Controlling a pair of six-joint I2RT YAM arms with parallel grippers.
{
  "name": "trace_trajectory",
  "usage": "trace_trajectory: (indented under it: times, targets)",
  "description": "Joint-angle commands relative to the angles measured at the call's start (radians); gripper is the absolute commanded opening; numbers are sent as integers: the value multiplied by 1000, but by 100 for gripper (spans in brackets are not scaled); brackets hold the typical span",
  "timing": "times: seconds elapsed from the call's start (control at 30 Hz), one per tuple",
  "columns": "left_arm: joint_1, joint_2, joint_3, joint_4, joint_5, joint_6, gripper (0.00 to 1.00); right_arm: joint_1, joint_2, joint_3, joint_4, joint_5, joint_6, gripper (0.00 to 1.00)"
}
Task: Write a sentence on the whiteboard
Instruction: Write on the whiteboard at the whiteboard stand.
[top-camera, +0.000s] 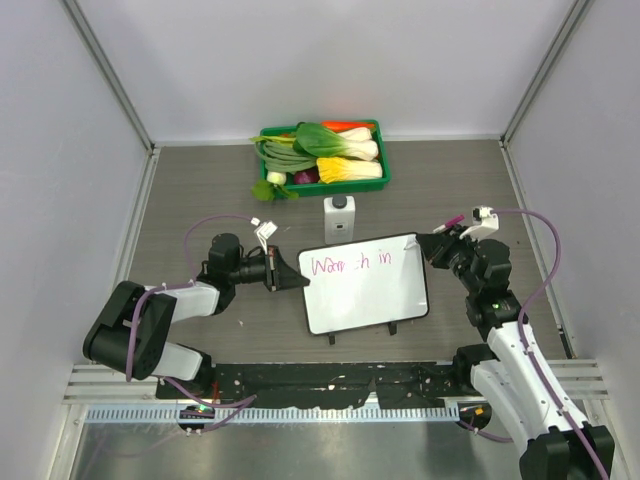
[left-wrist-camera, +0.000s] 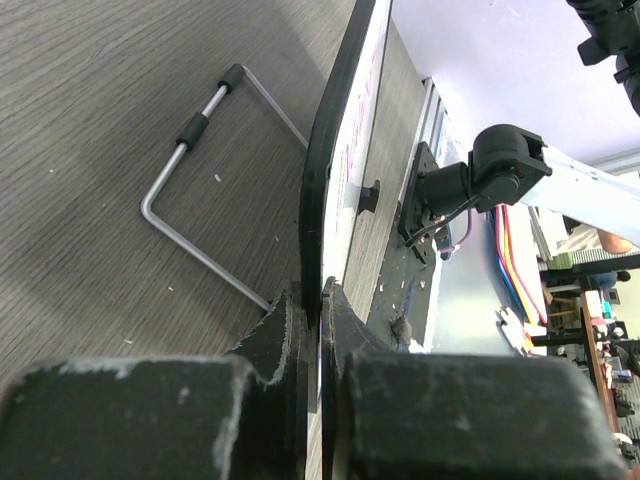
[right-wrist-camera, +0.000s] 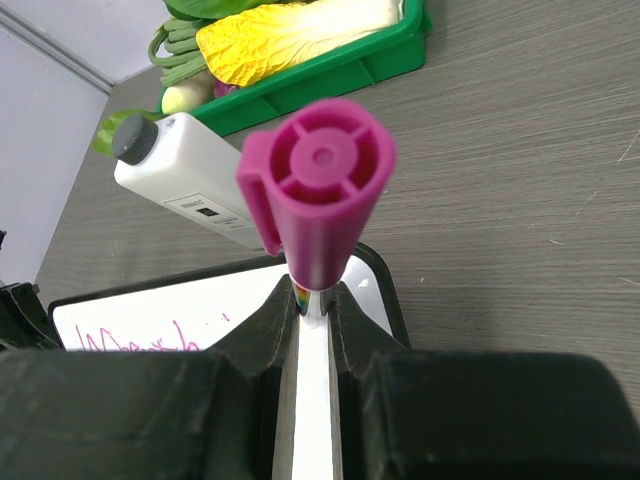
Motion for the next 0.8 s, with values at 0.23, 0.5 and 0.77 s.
trace_trajectory:
  times: [0.23, 0.5, 0.77]
  targets:
    - [-7, 13, 19, -8, -37, 52, 0, 9, 54, 21, 52, -51, 2, 1]
    - [-7, 13, 19, -8, -37, 52, 0, 26, 10, -5, -19, -39, -5, 1]
    - [-7, 12, 19, -8, -37, 52, 0, 27, -69, -26, -111, 5, -16, 1]
